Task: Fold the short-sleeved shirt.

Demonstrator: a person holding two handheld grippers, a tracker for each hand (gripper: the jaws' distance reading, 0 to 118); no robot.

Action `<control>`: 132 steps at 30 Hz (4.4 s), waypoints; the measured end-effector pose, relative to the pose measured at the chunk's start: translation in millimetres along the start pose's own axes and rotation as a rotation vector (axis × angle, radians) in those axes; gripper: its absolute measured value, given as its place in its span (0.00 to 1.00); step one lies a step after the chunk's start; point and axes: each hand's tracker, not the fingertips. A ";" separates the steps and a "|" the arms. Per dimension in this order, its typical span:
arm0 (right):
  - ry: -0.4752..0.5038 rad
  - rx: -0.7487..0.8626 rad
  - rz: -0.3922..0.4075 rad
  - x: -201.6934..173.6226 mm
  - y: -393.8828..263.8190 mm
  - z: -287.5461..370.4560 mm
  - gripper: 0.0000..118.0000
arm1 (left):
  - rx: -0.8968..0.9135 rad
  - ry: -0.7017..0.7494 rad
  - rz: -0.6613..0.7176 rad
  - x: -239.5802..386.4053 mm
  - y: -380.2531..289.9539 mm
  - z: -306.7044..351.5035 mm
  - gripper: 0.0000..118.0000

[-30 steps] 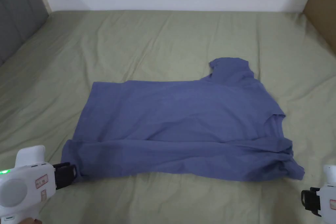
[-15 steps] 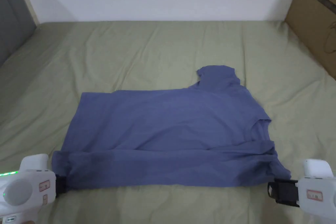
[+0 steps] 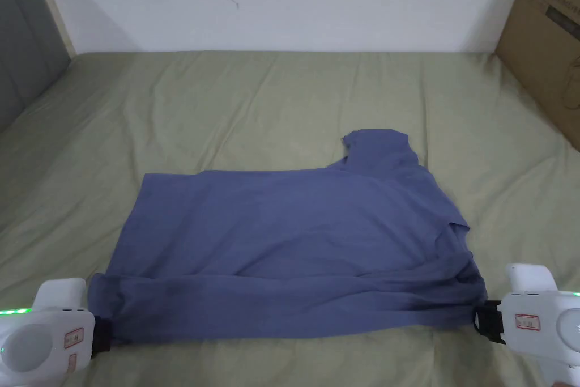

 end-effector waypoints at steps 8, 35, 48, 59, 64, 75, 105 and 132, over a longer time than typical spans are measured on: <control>-0.005 0.022 -0.001 8.2 -36.4 47.5 0.09 | 0.029 -0.005 -0.030 -7.5 -18.9 54.6 0.08; 0.018 0.086 -0.106 8.8 9.3 40.3 0.00 | 0.085 -0.075 -0.070 34.6 23.9 31.2 0.00; -0.012 0.031 -0.088 23.1 198.3 -112.8 0.78 | 0.052 -0.064 -0.067 35.6 73.9 -7.3 0.00; -0.027 -0.033 0.014 14.2 215.1 -145.8 0.00 | 0.015 -0.044 -0.065 35.3 77.6 -17.4 0.00; -0.007 -0.057 -0.022 8.8 217.3 -145.5 0.00 | 0.027 -0.040 -0.037 31.8 86.2 -19.3 0.00; 0.005 -0.045 0.007 1.9 220.7 -140.6 0.00 | 0.114 -0.090 0.021 16.7 170.0 -57.5 0.81; 0.018 0.118 0.082 1.2 197.7 15.4 0.00 | 0.205 -0.023 -0.072 0.8 175.1 38.7 0.01; -0.072 0.199 0.024 -16.3 -41.3 105.6 0.18 | 0.174 -0.114 0.127 -52.5 -32.7 82.9 0.61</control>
